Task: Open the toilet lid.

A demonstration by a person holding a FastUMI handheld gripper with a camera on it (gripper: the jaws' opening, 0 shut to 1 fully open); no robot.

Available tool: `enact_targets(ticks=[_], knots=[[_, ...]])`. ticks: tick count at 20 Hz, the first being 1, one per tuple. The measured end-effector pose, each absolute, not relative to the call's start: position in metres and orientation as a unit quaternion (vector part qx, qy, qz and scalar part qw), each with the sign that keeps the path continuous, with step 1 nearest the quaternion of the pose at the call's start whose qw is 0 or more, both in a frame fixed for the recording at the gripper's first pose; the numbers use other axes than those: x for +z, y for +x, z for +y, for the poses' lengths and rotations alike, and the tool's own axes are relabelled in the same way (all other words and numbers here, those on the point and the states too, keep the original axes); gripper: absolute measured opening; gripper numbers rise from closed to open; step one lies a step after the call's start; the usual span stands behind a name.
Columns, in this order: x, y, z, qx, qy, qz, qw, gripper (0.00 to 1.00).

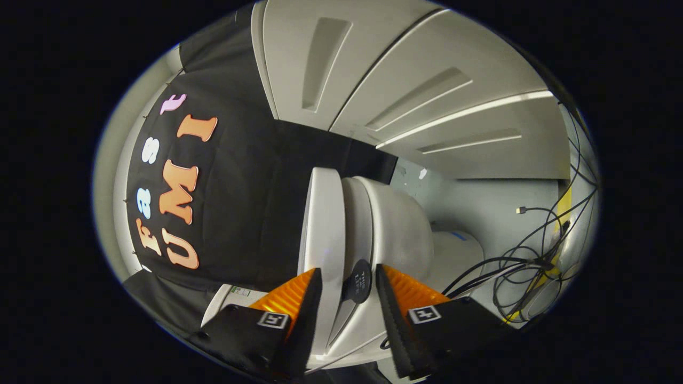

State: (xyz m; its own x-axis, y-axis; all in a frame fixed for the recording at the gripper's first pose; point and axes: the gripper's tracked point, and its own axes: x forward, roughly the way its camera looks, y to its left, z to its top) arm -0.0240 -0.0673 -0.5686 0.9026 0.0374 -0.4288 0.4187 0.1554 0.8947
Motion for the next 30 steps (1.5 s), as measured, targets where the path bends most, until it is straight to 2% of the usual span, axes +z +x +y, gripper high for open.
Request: enact_targets(ticks=[3,4,5,9,12,18,30], knots=[[-0.574,-0.028,-0.072,-0.141,0.642,0.174,0.733,0.33],[-0.574,-0.024,-0.070,-0.144,0.645,0.168,0.731,0.11],[-0.574,-0.024,-0.071,-0.145,0.657,0.161,0.722,0.08],[-0.550,-0.022,-0.066,-0.167,0.623,0.162,0.747,0.08],[-0.483,-0.009,-0.060,-0.150,0.605,0.116,0.773,0.08],[-0.396,0.010,-0.020,-0.142,0.499,0.134,0.845,0.08],[-0.327,0.029,0.041,-0.122,0.357,0.188,0.907,0.08]])
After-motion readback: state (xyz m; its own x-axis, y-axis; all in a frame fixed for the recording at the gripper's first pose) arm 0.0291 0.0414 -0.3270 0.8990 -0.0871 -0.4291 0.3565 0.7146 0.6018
